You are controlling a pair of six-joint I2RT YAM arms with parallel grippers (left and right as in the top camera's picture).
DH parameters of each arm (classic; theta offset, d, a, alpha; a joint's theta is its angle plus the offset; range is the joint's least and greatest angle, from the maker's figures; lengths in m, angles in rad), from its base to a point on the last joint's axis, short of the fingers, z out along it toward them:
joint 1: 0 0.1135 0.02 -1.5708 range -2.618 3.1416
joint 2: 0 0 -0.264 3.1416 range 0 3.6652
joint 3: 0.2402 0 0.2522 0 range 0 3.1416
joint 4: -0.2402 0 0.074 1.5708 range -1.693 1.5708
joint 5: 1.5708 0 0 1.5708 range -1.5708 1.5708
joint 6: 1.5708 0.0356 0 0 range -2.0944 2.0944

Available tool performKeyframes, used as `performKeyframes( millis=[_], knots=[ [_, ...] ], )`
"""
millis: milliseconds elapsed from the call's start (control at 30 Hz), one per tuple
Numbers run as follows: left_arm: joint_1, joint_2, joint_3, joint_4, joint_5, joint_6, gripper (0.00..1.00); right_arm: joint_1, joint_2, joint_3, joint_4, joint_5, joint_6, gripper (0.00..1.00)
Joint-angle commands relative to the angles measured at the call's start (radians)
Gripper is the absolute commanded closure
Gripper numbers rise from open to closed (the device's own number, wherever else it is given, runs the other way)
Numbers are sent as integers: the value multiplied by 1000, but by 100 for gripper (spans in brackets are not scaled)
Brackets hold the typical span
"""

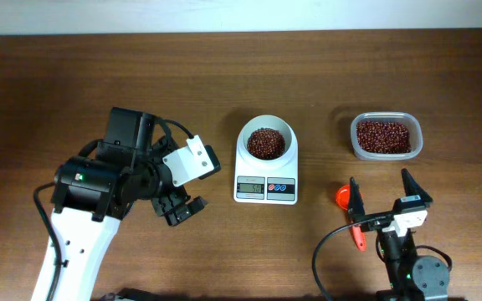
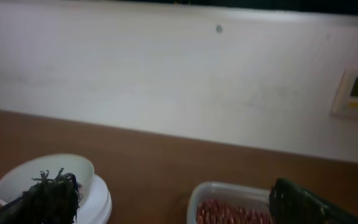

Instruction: Scoop and weigh 50g on scale

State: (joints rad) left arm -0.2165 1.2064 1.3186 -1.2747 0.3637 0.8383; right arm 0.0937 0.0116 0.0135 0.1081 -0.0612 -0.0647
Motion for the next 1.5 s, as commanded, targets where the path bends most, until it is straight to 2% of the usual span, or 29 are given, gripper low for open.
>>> performKeyframes(
  millis=[0,233,333,400,533,667,1267,1467],
  knots=[
    [3,2,5,2,14,12,1,7,-8,-8,-37,55,-11,1],
    [3,2,5,2,14,12,1,7,-8,-8,-188,79,-11,1],
    [3,2,5,2,14,12,1,5,-8,-8,-192,95,-16,1],
    [3,2,5,2,14,12,1,3,-8,-8,-191,95,-82,1],
    [3,2,5,2,14,12,1,18,-8,-8,-191,91,-81,1],
    [3,2,5,2,14,12,1,18,-8,-8,-192,96,-28,1],
    [3,2,5,2,14,12,1,57,-8,-8,-187,151,16,1],
    [3,2,5,2,14,12,1,136,-6,-8,-183,151,17,1]
  ],
)
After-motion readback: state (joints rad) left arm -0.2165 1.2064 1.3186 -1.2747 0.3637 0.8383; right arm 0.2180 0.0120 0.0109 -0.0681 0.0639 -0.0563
